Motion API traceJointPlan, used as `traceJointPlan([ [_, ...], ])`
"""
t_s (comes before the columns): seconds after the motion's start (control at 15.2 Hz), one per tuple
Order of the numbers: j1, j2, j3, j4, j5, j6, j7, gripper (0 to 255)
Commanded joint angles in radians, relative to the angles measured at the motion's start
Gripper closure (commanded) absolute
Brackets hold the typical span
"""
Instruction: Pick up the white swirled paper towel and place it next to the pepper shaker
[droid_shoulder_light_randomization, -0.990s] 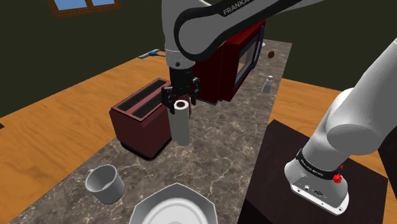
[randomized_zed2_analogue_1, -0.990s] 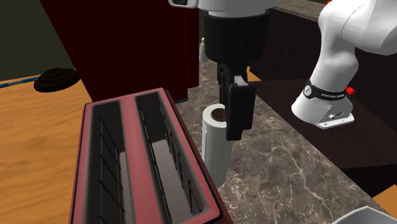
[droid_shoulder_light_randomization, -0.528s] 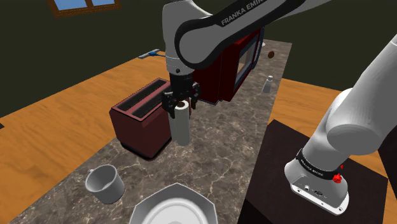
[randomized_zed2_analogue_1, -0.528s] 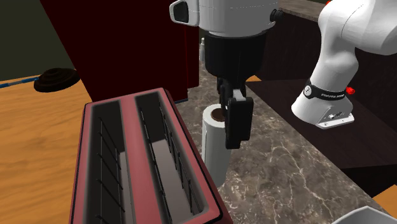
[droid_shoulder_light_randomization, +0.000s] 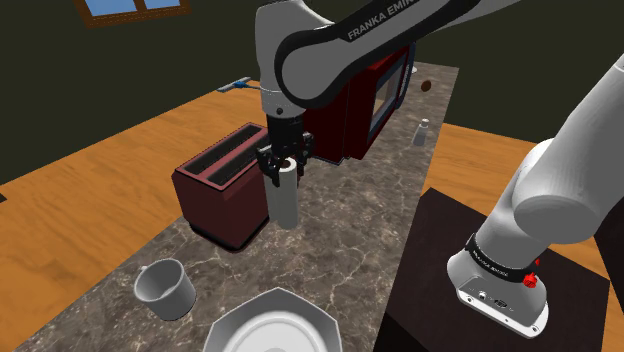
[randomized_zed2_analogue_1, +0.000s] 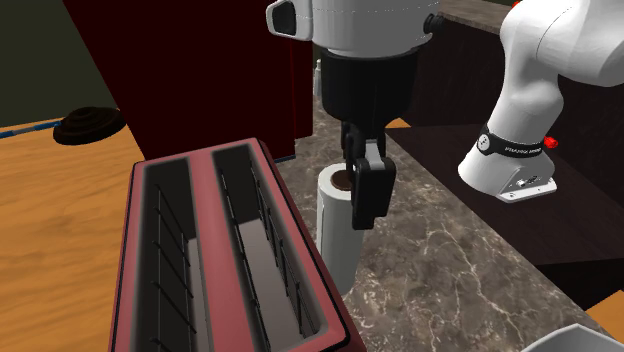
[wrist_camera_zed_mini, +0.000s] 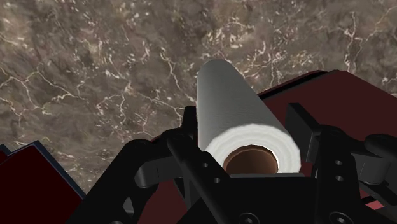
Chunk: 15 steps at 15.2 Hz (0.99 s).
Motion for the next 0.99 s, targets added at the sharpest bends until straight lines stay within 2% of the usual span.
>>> traceJointPlan([
  [0.0, 0.001, 0.001, 0.001, -0.001, 0.001, 0.001, 0.0, 255],
  [0.26, 0.001, 0.001, 0.001, 0.0, 0.001, 0.0, 0.0, 255],
  [0.92, -0.002, -0.052, -0.009, 0.086, 0.013, -0.136, -0.004, 255],
])
